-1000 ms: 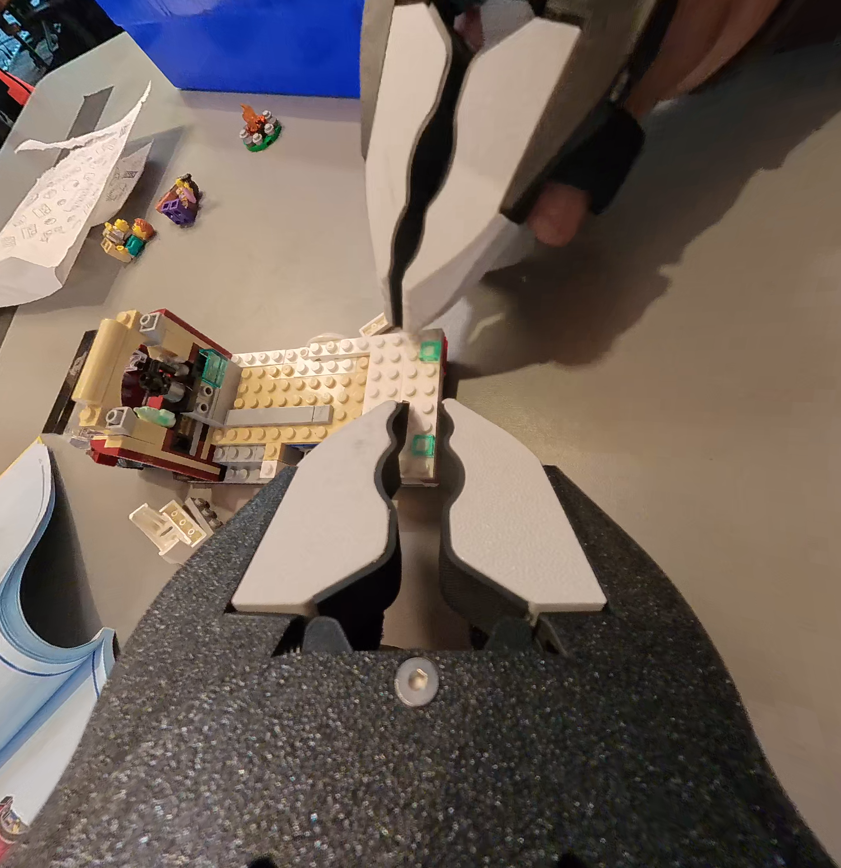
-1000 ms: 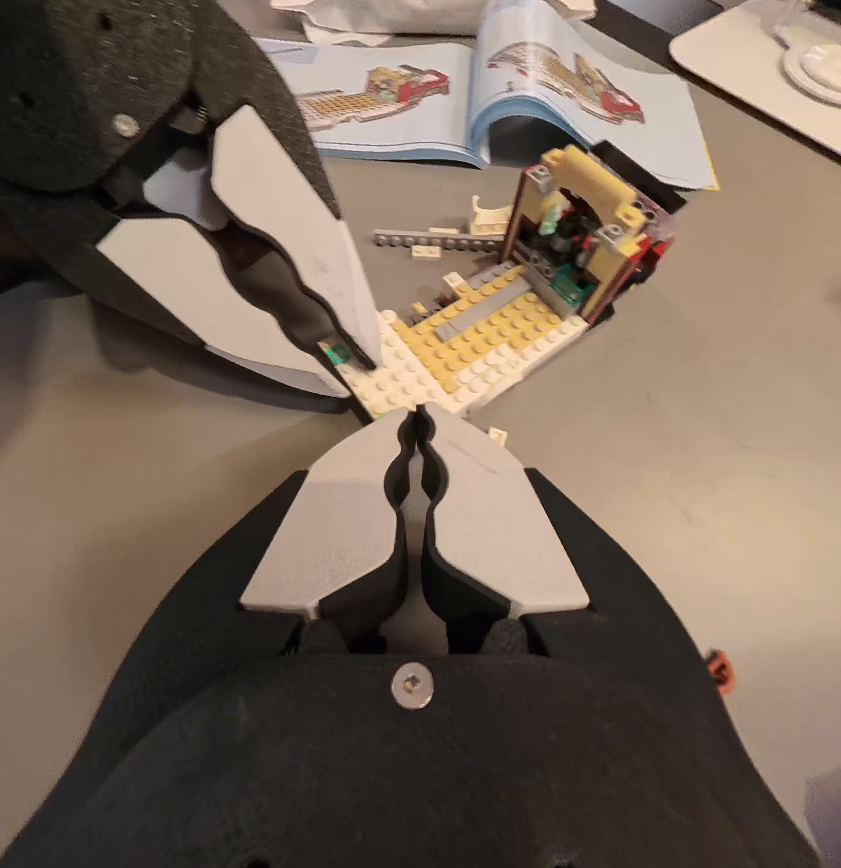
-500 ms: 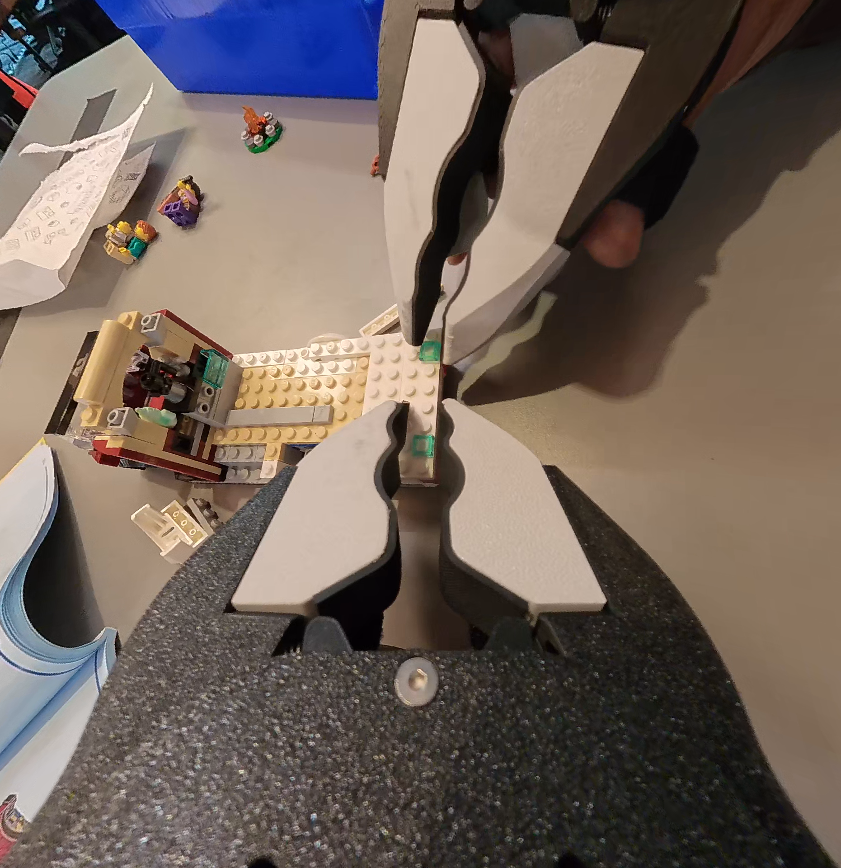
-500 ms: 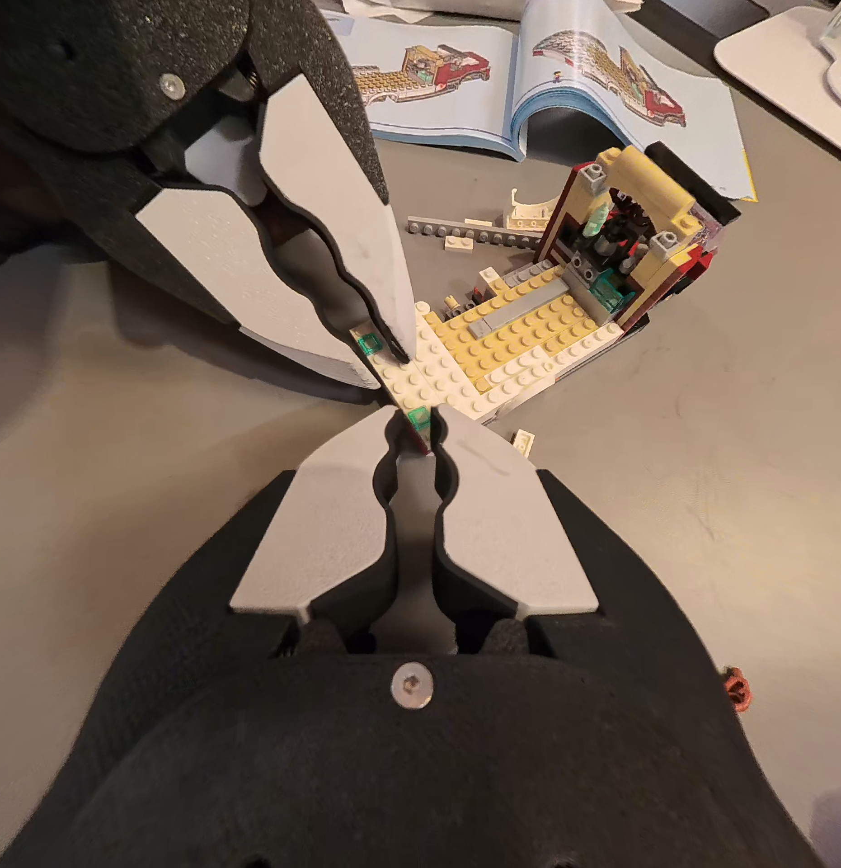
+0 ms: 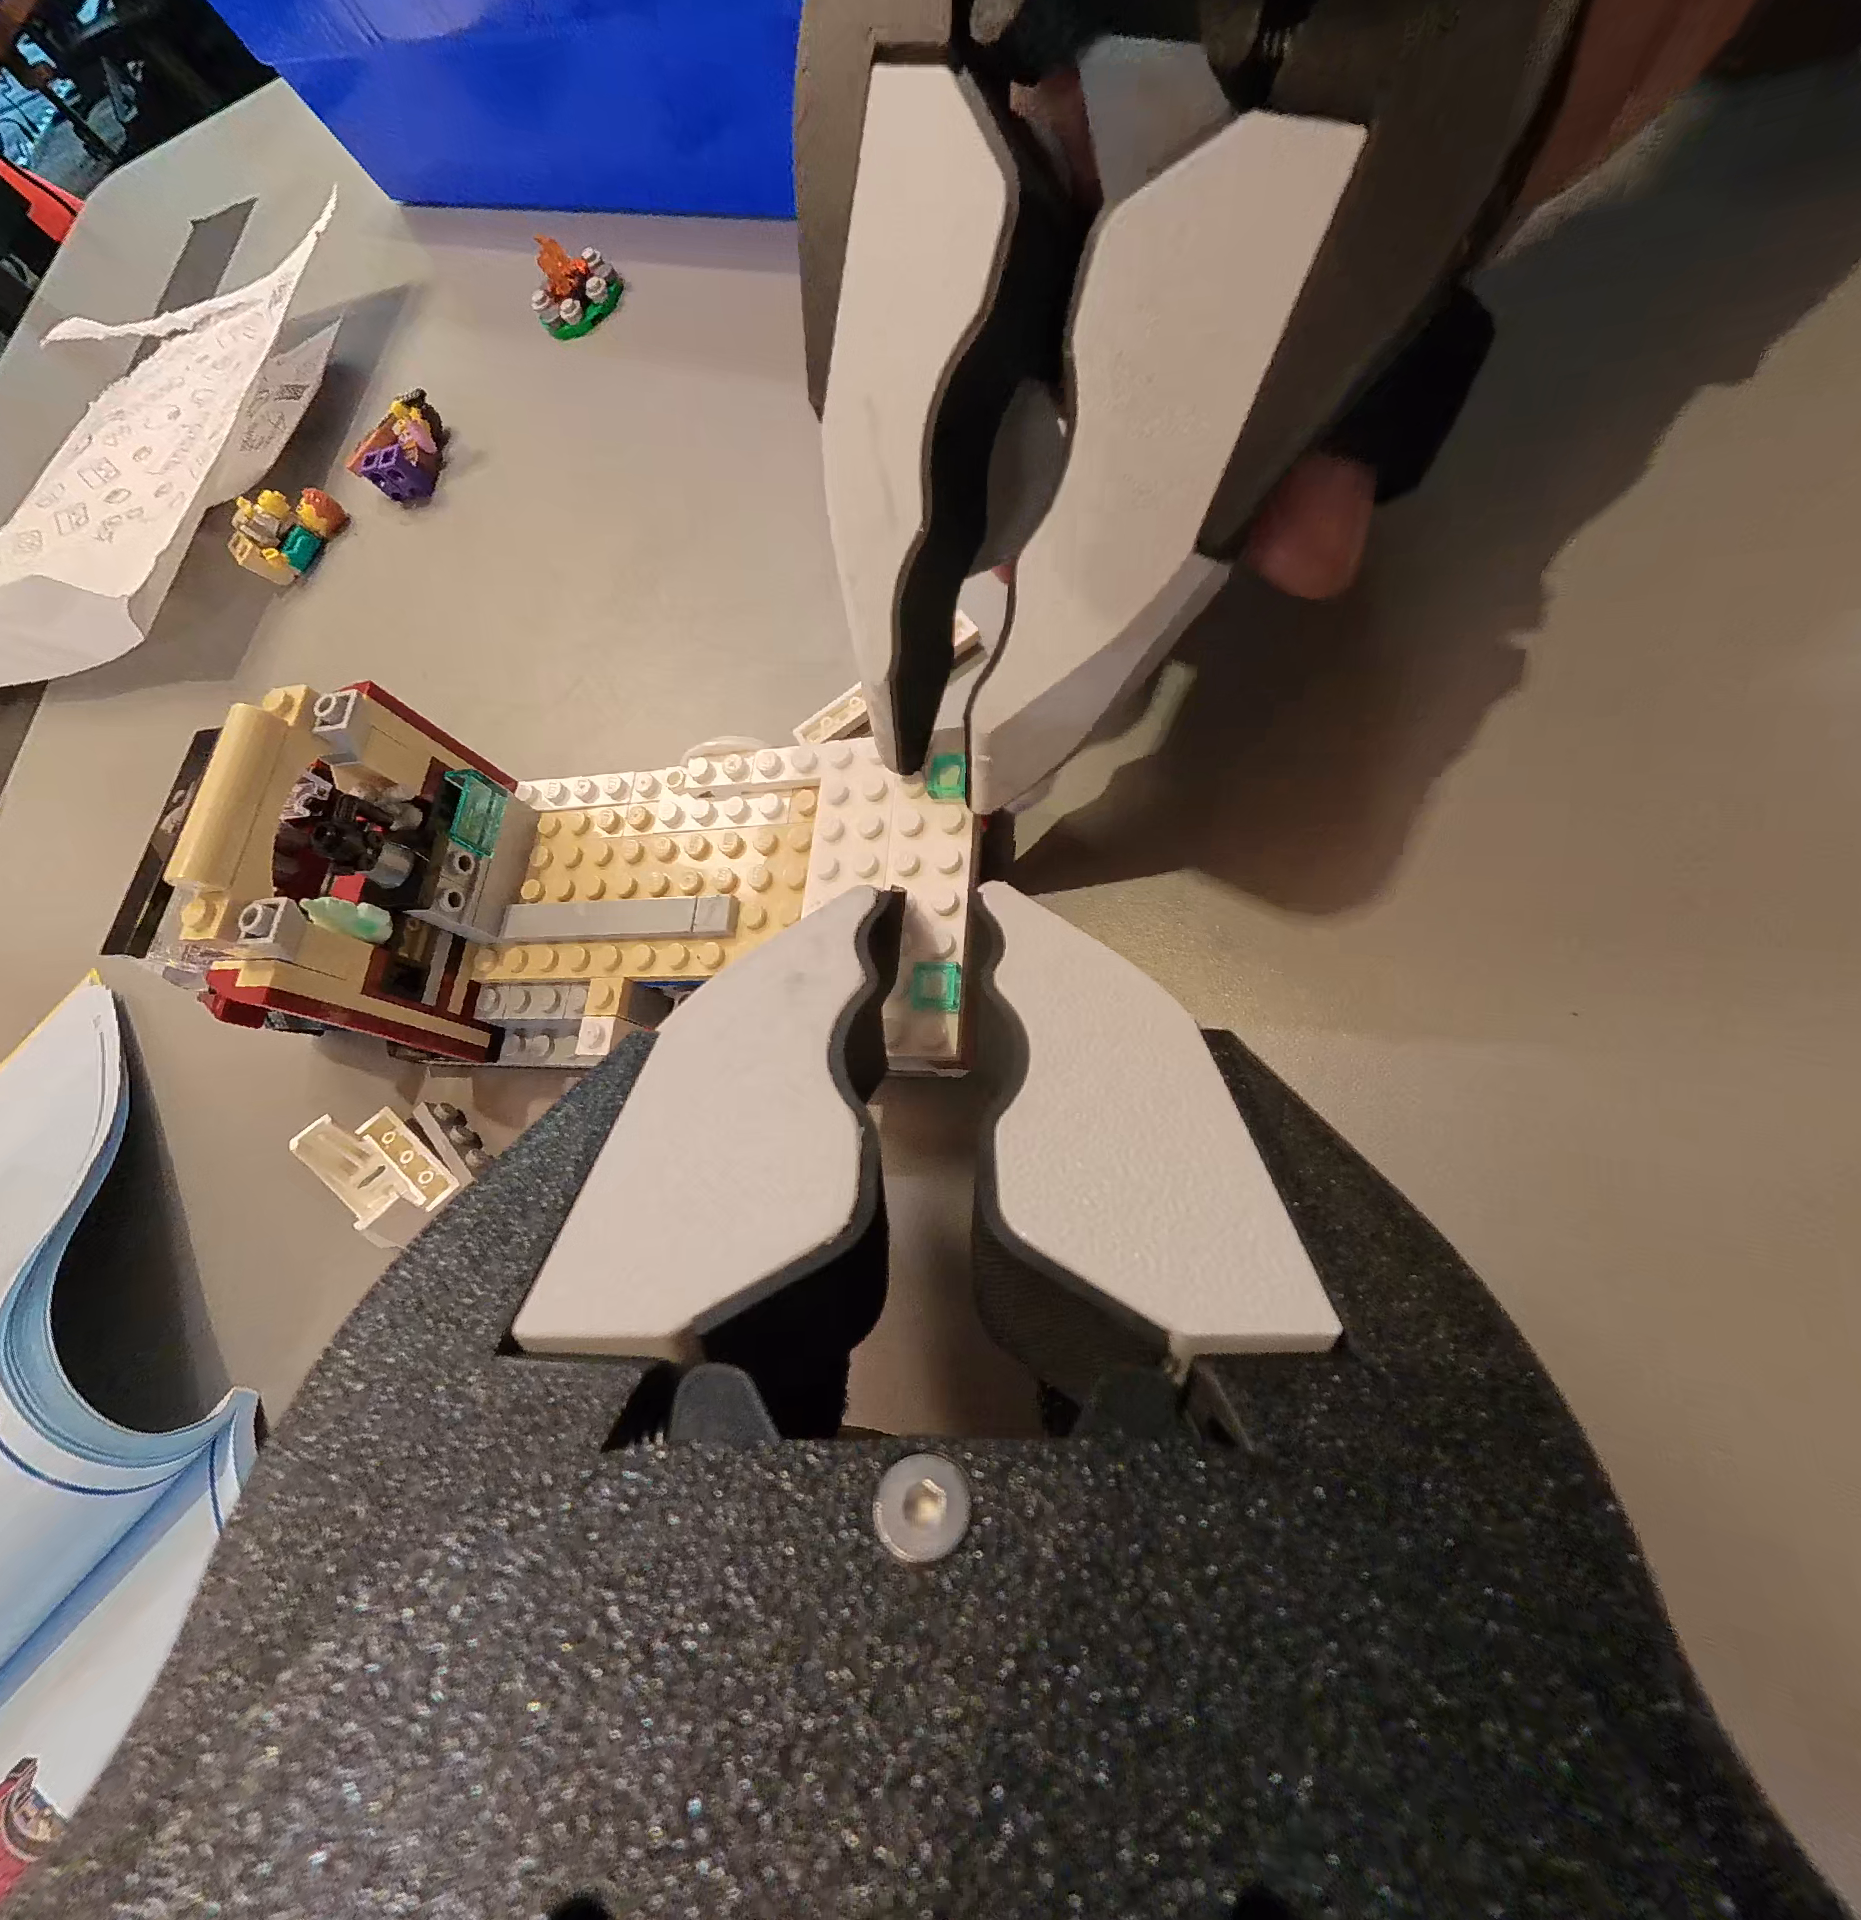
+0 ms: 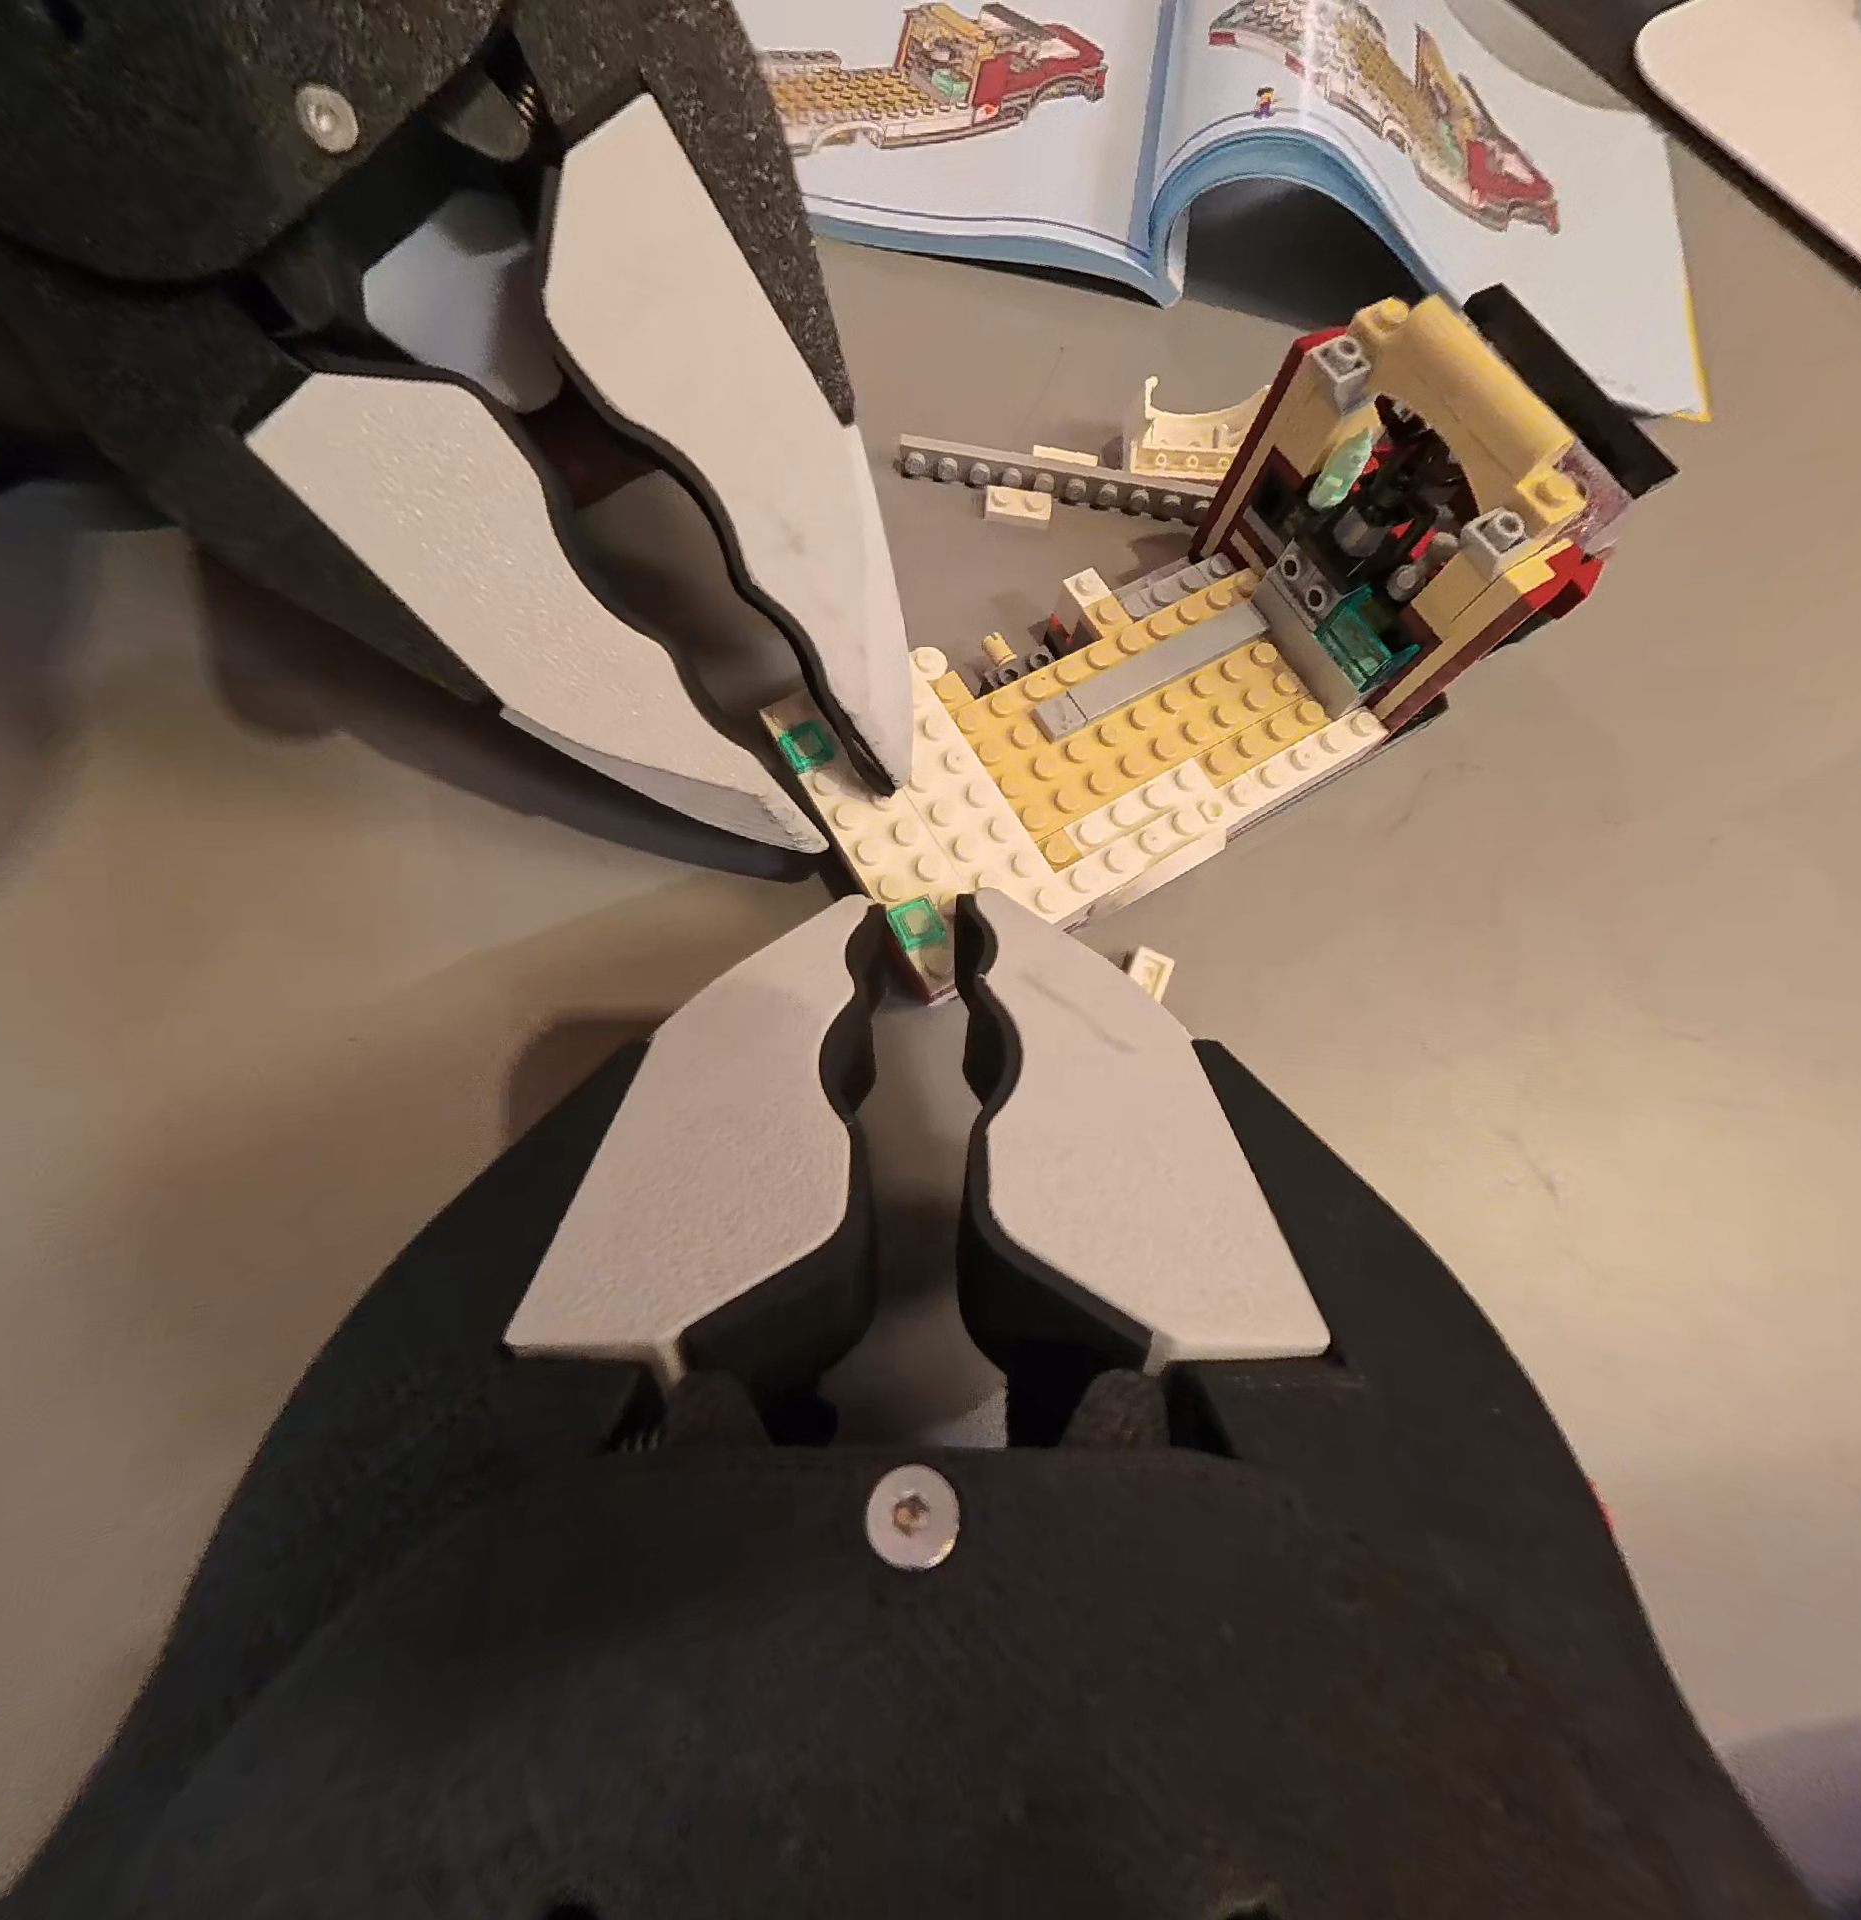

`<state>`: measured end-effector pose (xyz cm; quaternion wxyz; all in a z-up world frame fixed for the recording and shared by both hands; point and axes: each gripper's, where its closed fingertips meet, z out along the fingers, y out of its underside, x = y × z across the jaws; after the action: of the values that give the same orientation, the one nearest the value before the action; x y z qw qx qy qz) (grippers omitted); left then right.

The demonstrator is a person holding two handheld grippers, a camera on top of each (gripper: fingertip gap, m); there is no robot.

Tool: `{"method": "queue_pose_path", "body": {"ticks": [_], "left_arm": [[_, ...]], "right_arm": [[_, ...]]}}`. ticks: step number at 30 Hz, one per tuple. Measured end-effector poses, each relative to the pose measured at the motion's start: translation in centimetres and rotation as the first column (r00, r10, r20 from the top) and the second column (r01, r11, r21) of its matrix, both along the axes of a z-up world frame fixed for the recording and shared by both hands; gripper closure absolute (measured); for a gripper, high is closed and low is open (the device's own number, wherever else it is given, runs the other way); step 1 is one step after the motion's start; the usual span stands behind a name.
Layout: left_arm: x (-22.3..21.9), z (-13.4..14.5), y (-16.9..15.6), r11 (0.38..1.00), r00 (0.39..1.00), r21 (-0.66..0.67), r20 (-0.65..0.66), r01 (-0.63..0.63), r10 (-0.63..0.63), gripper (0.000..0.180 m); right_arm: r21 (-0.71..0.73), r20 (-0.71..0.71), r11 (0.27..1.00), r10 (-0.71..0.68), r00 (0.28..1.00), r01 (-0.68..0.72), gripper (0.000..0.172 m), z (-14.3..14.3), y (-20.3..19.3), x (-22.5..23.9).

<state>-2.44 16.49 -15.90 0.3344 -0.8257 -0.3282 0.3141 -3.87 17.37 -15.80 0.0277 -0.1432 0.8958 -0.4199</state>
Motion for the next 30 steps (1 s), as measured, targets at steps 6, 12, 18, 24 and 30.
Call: {"method": "queue_pose_path", "body": {"ticks": [6,12,18,24,30], "left_arm": [[-0.05,-0.01,-0.05,1.000,1.000,0.000,0.000,-0.005,0.005,0.168],[-0.07,0.01,-0.08,1.000,1.000,0.001,0.001,-0.008,0.008,0.168],[-0.08,0.01,-0.07,1.000,1.000,0.003,0.002,-0.007,0.007,0.168],[-0.06,0.01,-0.07,1.000,1.000,0.003,0.002,-0.007,0.007,0.168],[-0.05,-0.01,-0.05,1.000,1.000,0.003,0.002,-0.004,0.004,0.168]], "right_arm": [[0.021,0.094,1.000,0.016,0.995,-0.018,0.164,0.14,0.06,0.06],[0.018,0.159,1.000,0.009,0.987,-0.013,0.164,0.18,0.00,0.03],[0.006,0.196,1.000,-0.004,0.981,0.003,0.164,0.20,0.00,0.06],[0.031,0.300,1.000,-0.004,0.954,-0.006,0.165,0.27,0.02,0.09],[0.026,0.299,1.000,0.003,0.954,-0.012,0.165,0.32,0.10,0.12]]}}
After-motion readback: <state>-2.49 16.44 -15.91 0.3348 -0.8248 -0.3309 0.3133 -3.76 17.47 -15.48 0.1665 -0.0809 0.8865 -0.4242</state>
